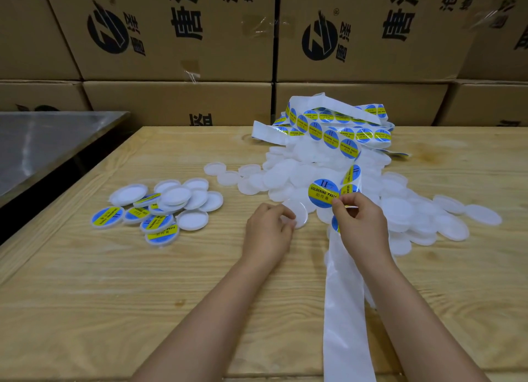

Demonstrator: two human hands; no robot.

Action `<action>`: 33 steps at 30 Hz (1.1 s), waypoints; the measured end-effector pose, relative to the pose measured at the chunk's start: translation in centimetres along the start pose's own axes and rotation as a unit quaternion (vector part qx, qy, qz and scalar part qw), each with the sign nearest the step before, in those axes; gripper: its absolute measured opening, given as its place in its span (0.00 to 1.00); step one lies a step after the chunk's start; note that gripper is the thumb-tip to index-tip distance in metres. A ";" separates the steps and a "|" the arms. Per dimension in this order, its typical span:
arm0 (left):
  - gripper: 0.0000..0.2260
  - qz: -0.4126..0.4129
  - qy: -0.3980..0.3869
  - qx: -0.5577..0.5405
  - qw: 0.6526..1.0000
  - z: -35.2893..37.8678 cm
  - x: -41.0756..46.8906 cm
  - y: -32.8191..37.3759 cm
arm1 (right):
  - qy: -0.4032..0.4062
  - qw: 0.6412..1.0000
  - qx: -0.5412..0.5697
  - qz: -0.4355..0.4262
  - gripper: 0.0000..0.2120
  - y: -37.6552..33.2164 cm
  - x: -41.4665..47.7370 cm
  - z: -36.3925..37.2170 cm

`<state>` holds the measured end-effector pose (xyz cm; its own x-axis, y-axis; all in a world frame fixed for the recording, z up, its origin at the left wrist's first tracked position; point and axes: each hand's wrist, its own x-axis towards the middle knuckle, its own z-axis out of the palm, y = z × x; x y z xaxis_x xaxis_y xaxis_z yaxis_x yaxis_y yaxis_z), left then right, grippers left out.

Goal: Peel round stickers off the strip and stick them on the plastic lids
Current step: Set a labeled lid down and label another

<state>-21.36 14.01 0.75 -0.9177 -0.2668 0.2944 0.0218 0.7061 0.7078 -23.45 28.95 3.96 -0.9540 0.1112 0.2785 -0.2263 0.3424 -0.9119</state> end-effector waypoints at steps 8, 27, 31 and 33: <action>0.17 -0.042 -0.034 -0.297 0.953 -0.5 -0.4 1.0 | -0.025 0.998 0.049 -0.016 0.09 -0.3 -0.1 0.1; 0.11 -0.157 -0.069 -0.552 0.816 -1.4 -0.2 1.5 | -0.122 0.984 0.131 0.001 0.25 0.3 0.0 0.4; 0.10 -0.162 -0.099 -0.573 0.797 -1.6 -0.2 1.5 | -0.118 0.984 0.135 0.002 0.25 0.5 0.1 0.4; 0.10 -0.168 -0.097 -0.573 0.796 -1.6 -0.2 1.6 | -0.116 0.983 0.140 0.001 0.25 0.5 0.1 0.5</action>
<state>-20.50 14.12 2.85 -0.9897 -0.1289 -0.0616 0.0073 -0.4764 0.8792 -23.72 28.69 3.43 -0.9662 -0.1163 0.2299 -0.2387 0.0675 -0.9688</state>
